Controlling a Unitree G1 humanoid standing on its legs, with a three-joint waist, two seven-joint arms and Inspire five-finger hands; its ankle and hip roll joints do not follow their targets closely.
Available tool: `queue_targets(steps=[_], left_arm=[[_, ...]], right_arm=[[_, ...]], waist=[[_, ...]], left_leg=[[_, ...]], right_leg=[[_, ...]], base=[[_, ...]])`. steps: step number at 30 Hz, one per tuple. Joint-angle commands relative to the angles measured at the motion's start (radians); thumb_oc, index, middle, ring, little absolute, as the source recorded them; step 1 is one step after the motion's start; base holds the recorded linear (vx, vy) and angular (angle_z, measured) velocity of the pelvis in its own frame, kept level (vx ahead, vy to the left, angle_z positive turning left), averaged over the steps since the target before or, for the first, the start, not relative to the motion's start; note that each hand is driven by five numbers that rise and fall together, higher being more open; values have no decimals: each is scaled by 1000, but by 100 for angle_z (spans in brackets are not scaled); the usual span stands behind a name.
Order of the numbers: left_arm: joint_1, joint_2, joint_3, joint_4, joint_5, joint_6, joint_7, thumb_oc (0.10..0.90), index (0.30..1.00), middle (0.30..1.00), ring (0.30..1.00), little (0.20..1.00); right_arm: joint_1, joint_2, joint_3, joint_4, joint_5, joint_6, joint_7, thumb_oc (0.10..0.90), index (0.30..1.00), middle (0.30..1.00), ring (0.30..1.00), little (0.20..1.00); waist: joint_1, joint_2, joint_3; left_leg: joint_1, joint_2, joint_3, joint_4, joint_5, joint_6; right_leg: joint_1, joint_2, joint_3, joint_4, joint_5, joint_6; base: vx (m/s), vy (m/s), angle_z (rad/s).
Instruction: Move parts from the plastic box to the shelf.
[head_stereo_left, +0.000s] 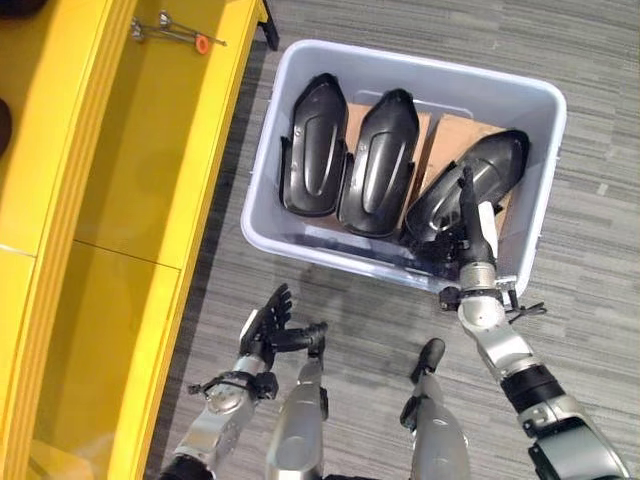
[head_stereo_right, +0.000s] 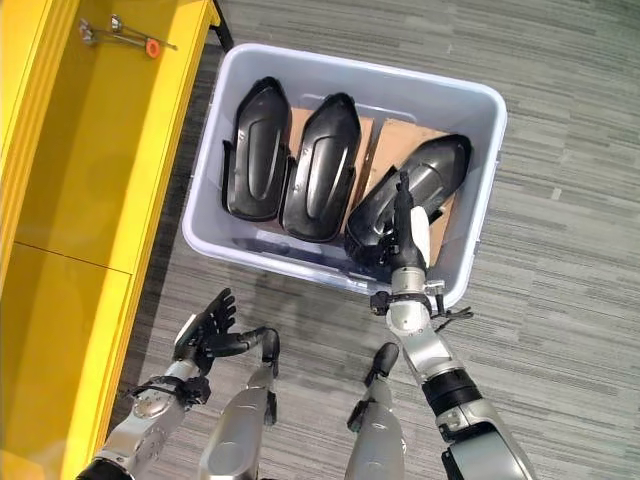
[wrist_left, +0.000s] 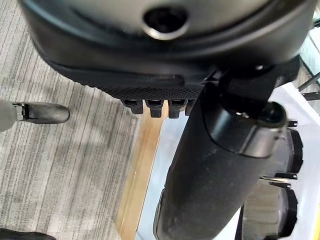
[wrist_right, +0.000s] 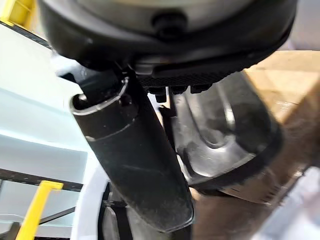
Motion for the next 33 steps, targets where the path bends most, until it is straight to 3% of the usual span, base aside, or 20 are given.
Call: queue_targets(steps=[1,8,13,15,16,21,26,33], left_arm=[[-3,19,-23,-61,-18,-85,6,900,1000,1000,1000,1000],[-13,21,-29,-68,-19,-94,22,900,1000,1000,1000,1000],[-24,21,-33,-77,-17,-105,45,900,1000,1000,1000,1000],[-24,21,-33,-77,-17,-105,45,900,1000,1000,1000,1000],[-36,19,-40,-75,-12,-111,58,900,1000,1000,1000,1000],[-64,15,-62,-88,-7,-129,70,900,1000,1000,1000,1000],[-94,6,-84,-92,-6,-132,69,900,1000,1000,1000,1000],[-110,-8,-97,-81,-5,-134,72,900,1000,1000,1000,1000]], right_arm=[[-103,-21,10,-49,-23,-68,-29,900,1000,1000,1000,1000],[-120,-6,25,16,-26,-61,-52,900,1000,1000,1000,1000],[-168,-10,-26,149,-106,-13,-183,900,1000,1000,1000,1000],[-169,-10,-26,149,-106,-13,-183,900,1000,1000,1000,1000],[-205,-21,-39,207,-170,20,-257,900,1000,1000,1000,1000],[-286,-51,-28,314,-267,78,-348,900,1000,1000,1000,1000],[-355,-70,8,447,-298,116,-359,900,1000,1000,1000,1000],[-380,-45,57,567,-259,98,-328,900,1000,1000,1000,1000]], waist=[[11,-3,-16],[12,2,-6],[17,17,1],[17,17,1],[19,26,1],[29,51,1],[41,69,1],[52,84,1]], left_leg=[[-19,3,7,5,36,26],[-34,1,4,6,38,26],[-68,-1,-3,20,34,26],[-69,-1,-3,20,33,26],[-95,-4,-6,27,36,27],[-131,-9,-13,40,34,27],[-166,-18,-20,49,36,28],[-179,-26,-22,49,37,31]], right_leg=[[-7,-123,4,123,0,78],[-20,-123,0,128,-1,78],[-47,-123,-1,142,-8,77],[-48,-123,-1,142,-9,77],[-70,-125,-1,145,-5,76],[-101,-129,-3,159,-9,77],[-128,-133,-7,168,-6,78],[-139,-137,-8,169,-9,76]], base=[[0,0,0],[0,0,0],[-3,1,4],[0,0,0],[0,0,0],[-11,3,2],[-10,3,7],[1,3,1]])
